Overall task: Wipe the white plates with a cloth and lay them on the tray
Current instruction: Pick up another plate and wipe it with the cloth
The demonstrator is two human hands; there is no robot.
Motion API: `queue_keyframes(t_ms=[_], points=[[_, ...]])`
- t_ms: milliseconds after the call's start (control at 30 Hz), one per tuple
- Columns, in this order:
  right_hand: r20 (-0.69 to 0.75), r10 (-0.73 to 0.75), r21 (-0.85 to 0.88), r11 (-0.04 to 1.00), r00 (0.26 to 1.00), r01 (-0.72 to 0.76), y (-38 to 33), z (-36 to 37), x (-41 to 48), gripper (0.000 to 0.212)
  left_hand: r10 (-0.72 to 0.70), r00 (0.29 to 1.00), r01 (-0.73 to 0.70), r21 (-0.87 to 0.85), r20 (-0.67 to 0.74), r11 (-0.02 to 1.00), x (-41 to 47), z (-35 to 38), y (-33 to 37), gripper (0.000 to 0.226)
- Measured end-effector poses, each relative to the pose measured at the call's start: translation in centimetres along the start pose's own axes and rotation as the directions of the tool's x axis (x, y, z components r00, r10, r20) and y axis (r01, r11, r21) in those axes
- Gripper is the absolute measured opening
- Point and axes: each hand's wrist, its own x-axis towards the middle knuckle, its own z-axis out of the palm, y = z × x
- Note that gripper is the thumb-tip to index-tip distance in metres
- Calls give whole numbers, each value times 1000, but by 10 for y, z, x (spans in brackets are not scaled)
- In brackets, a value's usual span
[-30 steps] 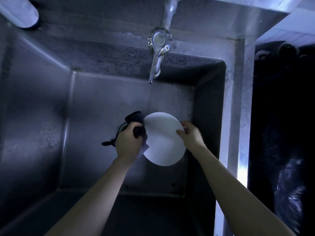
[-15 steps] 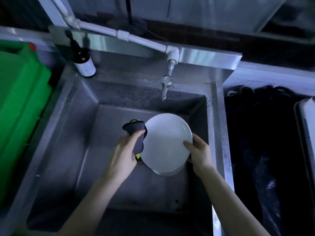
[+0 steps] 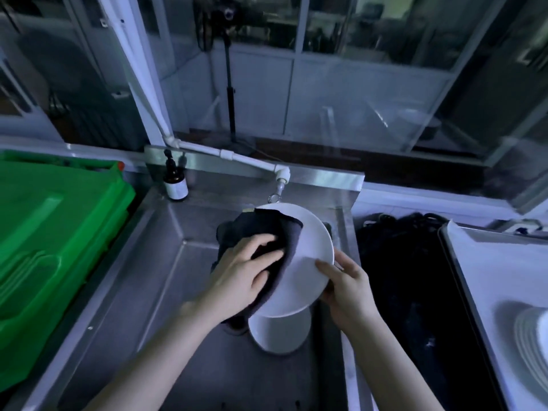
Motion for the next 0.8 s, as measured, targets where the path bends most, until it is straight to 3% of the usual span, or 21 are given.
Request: queue_keyframes(t_ms=[67, 200, 333, 467, 633, 800], points=[[50, -28, 47, 999, 998, 26, -17, -4, -10, 38, 96, 995, -100, 206, 30, 973, 1, 0, 18, 42], [128, -54, 64, 997, 990, 46, -37, -11, -28, 36, 99, 989, -129, 337, 107, 933, 18, 3, 53, 54], [179, -76, 26, 997, 981, 72, -48, -16, -42, 38, -56, 997, 38, 328, 47, 944, 50, -1, 72, 61], [108, -152, 76, 987, 982, 144, -78, -30, -44, 35, -183, 980, 196, 334, -72, 922, 62, -16, 83, 61], [68, -176, 123, 978, 982, 167, -100, -41, -40, 34, -59, 998, 68, 341, -37, 938, 42, -11, 116, 57], [159, -153, 124, 983, 975, 134, -91, -38, -47, 30, 16, 998, -38, 405, 58, 914, 63, -4, 127, 61]])
